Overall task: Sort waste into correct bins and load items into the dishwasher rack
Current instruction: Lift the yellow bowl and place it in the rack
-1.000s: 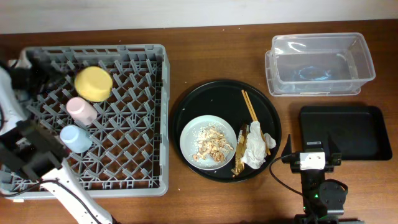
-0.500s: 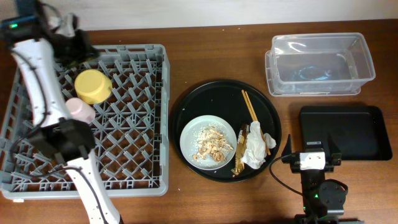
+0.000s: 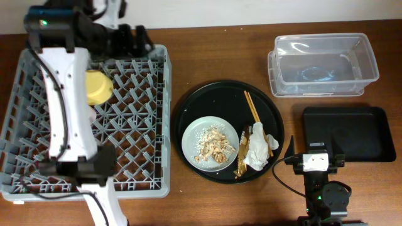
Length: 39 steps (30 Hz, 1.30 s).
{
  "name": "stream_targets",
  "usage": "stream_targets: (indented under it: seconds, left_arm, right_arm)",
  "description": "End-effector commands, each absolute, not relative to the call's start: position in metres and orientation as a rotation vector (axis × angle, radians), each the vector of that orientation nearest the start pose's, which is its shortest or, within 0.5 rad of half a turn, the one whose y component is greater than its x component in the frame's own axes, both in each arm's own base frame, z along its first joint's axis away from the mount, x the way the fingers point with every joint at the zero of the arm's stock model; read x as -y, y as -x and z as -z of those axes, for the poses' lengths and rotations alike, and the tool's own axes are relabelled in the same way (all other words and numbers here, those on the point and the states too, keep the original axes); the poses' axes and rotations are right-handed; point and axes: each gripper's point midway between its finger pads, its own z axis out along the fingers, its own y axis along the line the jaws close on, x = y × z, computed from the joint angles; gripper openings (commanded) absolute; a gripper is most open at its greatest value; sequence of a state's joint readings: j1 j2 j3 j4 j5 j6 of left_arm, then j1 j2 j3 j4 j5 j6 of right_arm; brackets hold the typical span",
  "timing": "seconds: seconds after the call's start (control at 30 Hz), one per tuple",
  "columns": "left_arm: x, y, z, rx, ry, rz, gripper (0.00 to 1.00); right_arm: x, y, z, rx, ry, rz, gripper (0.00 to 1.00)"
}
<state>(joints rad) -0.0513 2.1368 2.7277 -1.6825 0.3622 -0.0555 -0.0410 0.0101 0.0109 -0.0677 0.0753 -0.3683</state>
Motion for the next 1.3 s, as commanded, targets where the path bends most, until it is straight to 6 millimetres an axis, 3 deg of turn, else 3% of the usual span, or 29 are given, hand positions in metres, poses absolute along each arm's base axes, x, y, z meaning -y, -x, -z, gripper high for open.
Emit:
stream_targets:
  seconds: [0.0,0.07,0.13,0.17,0.23,0.37,0.53,0.63,0.73,0.87,1.1,1.27]
  left_arm:
    - [0.138,-0.393,-0.273,-2.837,-0.275,0.563,0.99]
    - [0.168,-0.371,-0.241,-2.955,-0.380,0.574,0.99]
    - [0.197,-0.354,-0.207,-3.026,-0.496,0.574,0.93]
    - [0.212,-0.350,-0.191,-3.033,-0.543,0.578,0.74]
    - [0.240,-0.341,-0.169,-3.023,-0.639,0.585,0.54]
    - [0.283,-0.323,-0.150,-2.959,-0.815,0.594,0.55]
    - [0.317,-0.315,-0.151,-2.864,-0.928,0.597,0.52]
    - [0.330,-0.322,-0.140,-2.870,-0.801,0.472,0.50]
    - [0.357,-0.312,-0.123,-2.845,-0.888,0.476,0.50]
    - [0.362,-0.309,-0.100,-2.858,-0.921,0.361,0.50]
    - [0.362,-0.309,-0.091,-2.920,-0.796,0.356,0.50]
    - [0.348,-0.324,-0.091,-2.920,-0.748,0.291,0.49]
  right_arm:
    - [0.024,-0.245,-0.157,-1.644,0.205,0.379,0.99]
    - [0.024,-0.245,-0.157,-1.644,0.205,0.379,0.99]
    - [0.024,-0.245,-0.157,-1.644,0.205,0.379,0.99]
    - [0.024,-0.245,-0.157,-1.644,0.205,0.379,0.99]
    - [0.024,-0.245,-0.157,-1.644,0.205,0.379,0.99]
    - [0.024,-0.245,-0.157,-1.644,0.205,0.379,0.99]
    - [0.024,-0.245,-0.157,-1.644,0.205,0.379,0.99]
    - [0.024,-0.245,-0.157,-1.644,0.205,0.379,0.99]
    - [0.024,-0.245,-0.157,-1.644,0.205,0.379,0.99]
    - [0.024,-0.245,-0.157,-1.644,0.205,0.379,0.99]
    - [0.024,-0.245,-0.157,-1.644,0.205,0.379,0.99]
    - [0.024,-0.245,-0.157,-1.644,0.205,0.379,0.99]
